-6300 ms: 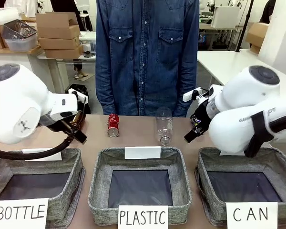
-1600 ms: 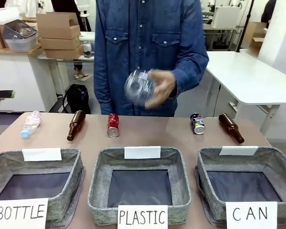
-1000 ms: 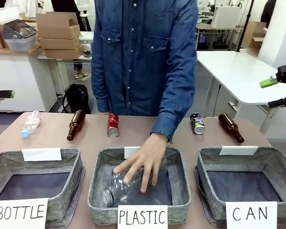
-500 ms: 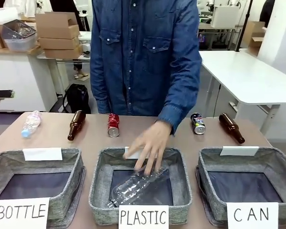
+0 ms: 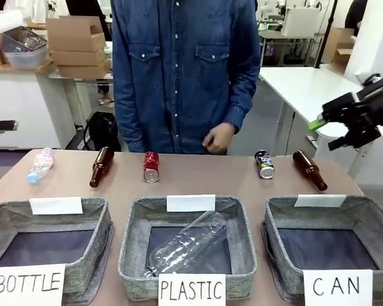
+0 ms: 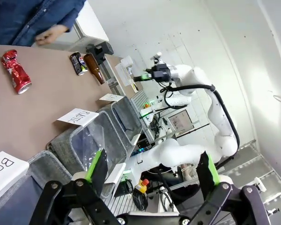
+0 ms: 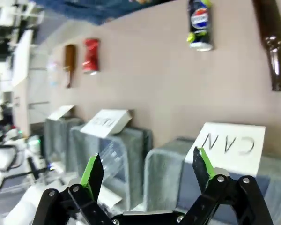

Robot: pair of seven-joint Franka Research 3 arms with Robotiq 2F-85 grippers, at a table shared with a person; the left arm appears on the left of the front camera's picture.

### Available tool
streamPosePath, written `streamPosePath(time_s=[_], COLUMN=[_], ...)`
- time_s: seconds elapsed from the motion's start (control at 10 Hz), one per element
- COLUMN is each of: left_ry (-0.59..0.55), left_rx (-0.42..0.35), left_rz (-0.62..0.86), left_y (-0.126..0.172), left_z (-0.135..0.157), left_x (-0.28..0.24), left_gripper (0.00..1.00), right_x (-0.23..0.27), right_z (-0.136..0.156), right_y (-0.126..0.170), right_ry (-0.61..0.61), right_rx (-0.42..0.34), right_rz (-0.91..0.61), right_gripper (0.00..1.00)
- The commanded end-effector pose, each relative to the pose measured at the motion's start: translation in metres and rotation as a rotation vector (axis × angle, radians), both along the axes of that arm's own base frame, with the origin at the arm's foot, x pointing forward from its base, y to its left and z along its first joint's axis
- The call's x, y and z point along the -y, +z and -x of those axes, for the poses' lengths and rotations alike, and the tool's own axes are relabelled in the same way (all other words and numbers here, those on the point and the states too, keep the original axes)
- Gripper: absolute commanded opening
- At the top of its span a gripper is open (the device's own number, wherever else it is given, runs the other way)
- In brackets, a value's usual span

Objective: Sort the can waste into the basket.
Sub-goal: Pick up the can waste from the table and place it in the right Fabric basket.

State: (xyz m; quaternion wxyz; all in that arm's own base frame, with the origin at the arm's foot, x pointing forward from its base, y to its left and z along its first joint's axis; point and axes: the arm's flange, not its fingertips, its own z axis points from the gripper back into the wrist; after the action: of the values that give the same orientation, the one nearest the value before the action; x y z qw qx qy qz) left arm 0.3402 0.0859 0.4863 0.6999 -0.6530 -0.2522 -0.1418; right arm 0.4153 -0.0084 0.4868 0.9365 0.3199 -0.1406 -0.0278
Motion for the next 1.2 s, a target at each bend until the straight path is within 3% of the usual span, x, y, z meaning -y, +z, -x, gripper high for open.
streamPosePath(time_s=[0.0, 0.2, 0.4, 0.5, 0.6, 0.7, 1.1], left_ry=[0.001, 0.001, 0.001, 0.001, 0.001, 0.001, 0.001], left_rx=[0.026, 0.026, 0.026, 0.026, 0.026, 0.026, 0.026], left_rz=[0.022, 0.022, 0.022, 0.022, 0.022, 0.022, 0.022], left_y=[0.003, 0.003, 0.003, 0.003, 0.003, 0.003, 0.003], left_z=[0.0, 0.0, 0.0, 0.0, 0.0, 0.0, 0.0], left_x=[0.001, 0.001, 0.001, 0.001, 0.001, 0.001, 0.001], left_gripper=[1.0, 1.0, 1.0, 1.0, 1.0, 1.0, 1.0], right_x=[-0.028, -0.067, -0.086, -0.085, -0.084, -0.084, -0.098], right_z=[-0.049, -0.091, -0.131, -0.14, -0.108, -0.108, -0.185], right_y=[-0.026, -0.067, -0.103, -0.104, -0.105, -0.105, -0.145], right_ry=[0.062, 0.064, 0.036, -0.025, 0.081, 0.081, 0.022], right_rx=[-0.091, -0.118, -0.066, -0.156, -0.085, -0.085, -0.083], right_rz=[0.134, 0.232, 0.344, 0.308, 0.276, 0.276, 0.347], right_gripper=[1.0, 1.0, 1.0, 1.0, 1.0, 1.0, 1.0])
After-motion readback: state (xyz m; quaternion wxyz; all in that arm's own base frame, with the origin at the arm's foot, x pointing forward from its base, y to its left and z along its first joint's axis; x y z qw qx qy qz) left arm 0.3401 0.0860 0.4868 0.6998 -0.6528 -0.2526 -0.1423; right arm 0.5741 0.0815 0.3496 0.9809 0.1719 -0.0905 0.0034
